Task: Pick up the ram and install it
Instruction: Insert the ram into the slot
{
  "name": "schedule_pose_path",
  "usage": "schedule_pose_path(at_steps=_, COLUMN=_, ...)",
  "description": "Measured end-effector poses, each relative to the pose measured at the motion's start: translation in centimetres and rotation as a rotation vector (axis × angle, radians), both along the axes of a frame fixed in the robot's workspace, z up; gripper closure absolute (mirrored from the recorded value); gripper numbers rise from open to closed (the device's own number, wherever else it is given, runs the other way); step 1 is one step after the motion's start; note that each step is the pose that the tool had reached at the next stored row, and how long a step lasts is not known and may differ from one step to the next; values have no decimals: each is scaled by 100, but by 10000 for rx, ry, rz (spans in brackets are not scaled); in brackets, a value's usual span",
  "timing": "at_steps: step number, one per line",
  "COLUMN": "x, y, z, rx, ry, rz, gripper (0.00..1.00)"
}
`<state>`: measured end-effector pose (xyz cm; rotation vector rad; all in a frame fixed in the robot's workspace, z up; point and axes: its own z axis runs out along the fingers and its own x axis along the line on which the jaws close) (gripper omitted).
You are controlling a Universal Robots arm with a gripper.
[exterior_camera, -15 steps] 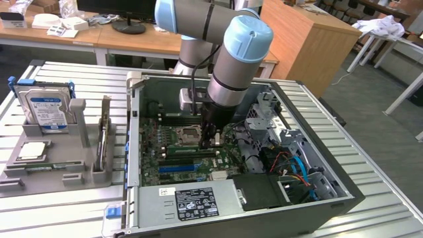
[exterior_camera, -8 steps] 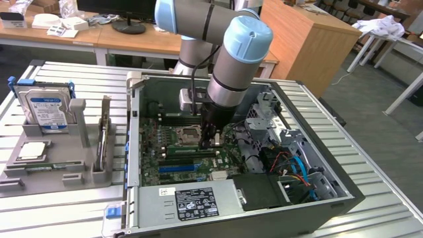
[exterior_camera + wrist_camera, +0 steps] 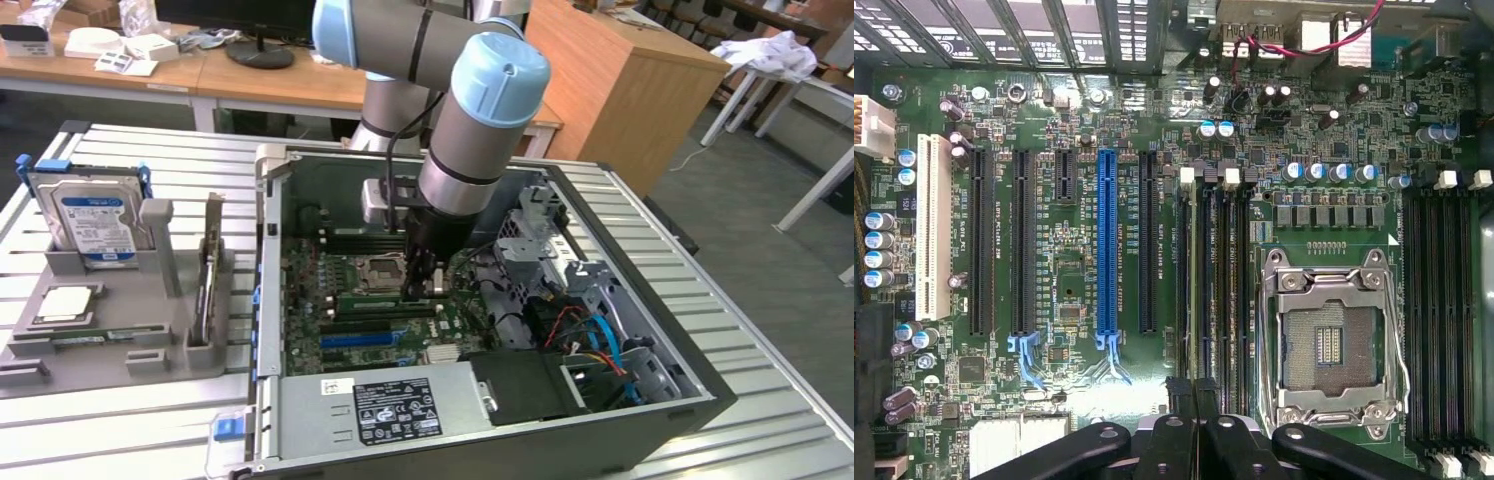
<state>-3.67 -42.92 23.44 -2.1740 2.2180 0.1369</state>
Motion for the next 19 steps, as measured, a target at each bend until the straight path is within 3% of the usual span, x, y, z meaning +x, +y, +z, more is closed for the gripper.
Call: schedule_pose_path(at_steps=19, x=-1, y=0, z=-19, rx=2, ry=-1, rz=0, gripper=89)
